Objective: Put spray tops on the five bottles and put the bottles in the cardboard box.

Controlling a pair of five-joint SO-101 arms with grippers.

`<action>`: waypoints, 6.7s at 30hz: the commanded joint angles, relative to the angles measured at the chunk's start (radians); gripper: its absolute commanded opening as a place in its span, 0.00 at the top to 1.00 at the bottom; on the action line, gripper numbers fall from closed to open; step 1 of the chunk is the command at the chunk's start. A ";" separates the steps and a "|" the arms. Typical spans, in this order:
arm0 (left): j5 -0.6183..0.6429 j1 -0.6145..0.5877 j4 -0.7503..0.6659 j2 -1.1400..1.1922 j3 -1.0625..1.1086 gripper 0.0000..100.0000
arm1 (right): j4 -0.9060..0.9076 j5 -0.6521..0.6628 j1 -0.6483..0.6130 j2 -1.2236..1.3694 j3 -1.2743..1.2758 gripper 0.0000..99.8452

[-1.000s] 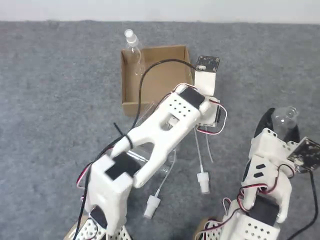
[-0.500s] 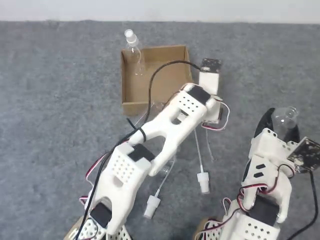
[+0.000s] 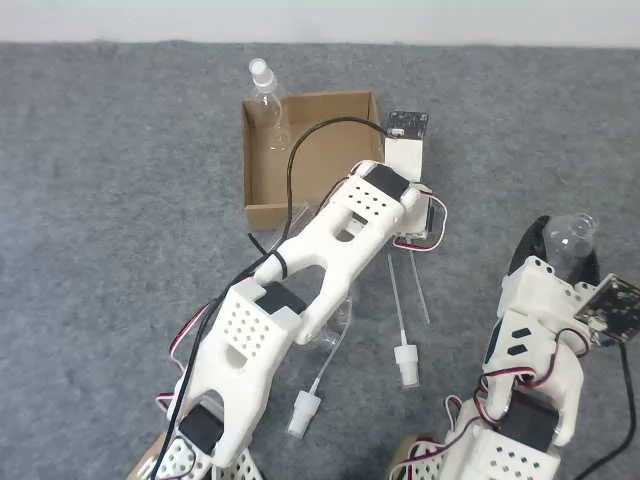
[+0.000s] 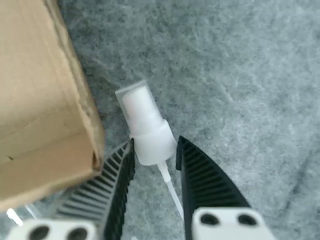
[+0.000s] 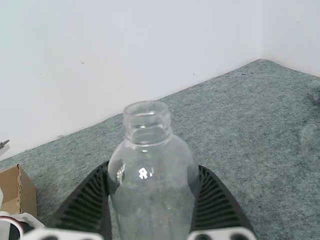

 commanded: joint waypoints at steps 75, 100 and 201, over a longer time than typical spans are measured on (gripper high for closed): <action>-0.086 -0.009 0.560 -0.350 -0.421 0.99 | -0.008 0.049 -0.090 -0.028 0.005 0.99; -0.086 -0.052 0.153 -1.043 0.378 0.99 | -0.013 0.258 -0.449 -0.028 0.091 0.99; -0.153 -0.107 -0.304 -2.341 1.649 0.92 | -0.134 0.285 -1.073 -0.028 0.226 0.99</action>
